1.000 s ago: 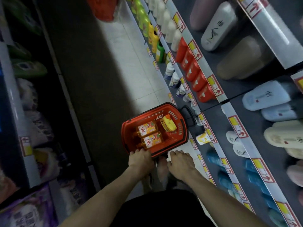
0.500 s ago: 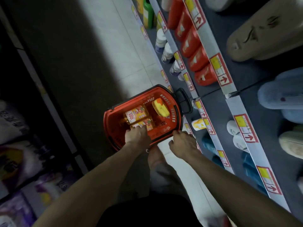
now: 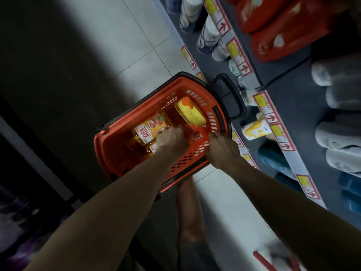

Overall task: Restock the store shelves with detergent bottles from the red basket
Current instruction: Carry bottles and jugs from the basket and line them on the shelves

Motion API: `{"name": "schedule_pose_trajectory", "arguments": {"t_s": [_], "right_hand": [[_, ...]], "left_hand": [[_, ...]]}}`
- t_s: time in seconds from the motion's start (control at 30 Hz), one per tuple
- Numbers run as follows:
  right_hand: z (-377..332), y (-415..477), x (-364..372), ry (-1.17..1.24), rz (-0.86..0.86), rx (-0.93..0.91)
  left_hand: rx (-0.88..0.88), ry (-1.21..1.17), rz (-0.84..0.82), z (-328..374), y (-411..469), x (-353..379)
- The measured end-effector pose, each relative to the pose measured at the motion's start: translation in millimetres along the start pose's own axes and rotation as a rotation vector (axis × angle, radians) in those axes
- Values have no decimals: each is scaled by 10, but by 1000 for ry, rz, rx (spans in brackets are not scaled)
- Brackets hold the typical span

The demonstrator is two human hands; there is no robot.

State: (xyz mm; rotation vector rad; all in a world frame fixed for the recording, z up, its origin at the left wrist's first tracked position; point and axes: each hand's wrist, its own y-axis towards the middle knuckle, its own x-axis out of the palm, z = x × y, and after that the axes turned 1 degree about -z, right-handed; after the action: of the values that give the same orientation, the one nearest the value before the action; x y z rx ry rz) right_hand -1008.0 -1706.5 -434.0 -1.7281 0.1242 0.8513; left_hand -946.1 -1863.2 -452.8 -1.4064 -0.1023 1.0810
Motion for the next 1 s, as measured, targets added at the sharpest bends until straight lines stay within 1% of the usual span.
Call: {"name": "schedule_pose_trajectory", "arguments": {"t_s": [0.07,0.2,0.3,0.37,0.43,0.53,0.6,0.7,0.77,0.9,1.0], "right_hand": [[3,243,122,41,-19,-4],[-18,737,312,150,-41,9],[-33,1009,412,234,-43,52],[-58,1136,450,362,-59,111],[-63,1230,468,520,-119,194],[-23,1326,461,679,-176,230],[9,1334,452,694,-192,221],[52,1307,464,696,-231,214],[59,1303,472,712,-235,221],[-4,1293,460,705,-261,241],[-61,1175,432,736,-241,270]], "left_hand": [[-22,-105,-32,-22,297,135],[-79,-457,-49,-28,796,392],[-109,-658,-188,79,1042,506],[-184,-924,-174,134,1146,551],[-254,-1185,-132,160,1220,642],[-371,-1399,-159,227,1237,729],[-427,-1518,-179,277,1225,756],[-465,-1642,-155,360,1206,758],[-475,-1657,-145,392,1177,756],[-492,-1615,-155,329,1120,754],[-454,-1554,-191,264,1010,718]]}}
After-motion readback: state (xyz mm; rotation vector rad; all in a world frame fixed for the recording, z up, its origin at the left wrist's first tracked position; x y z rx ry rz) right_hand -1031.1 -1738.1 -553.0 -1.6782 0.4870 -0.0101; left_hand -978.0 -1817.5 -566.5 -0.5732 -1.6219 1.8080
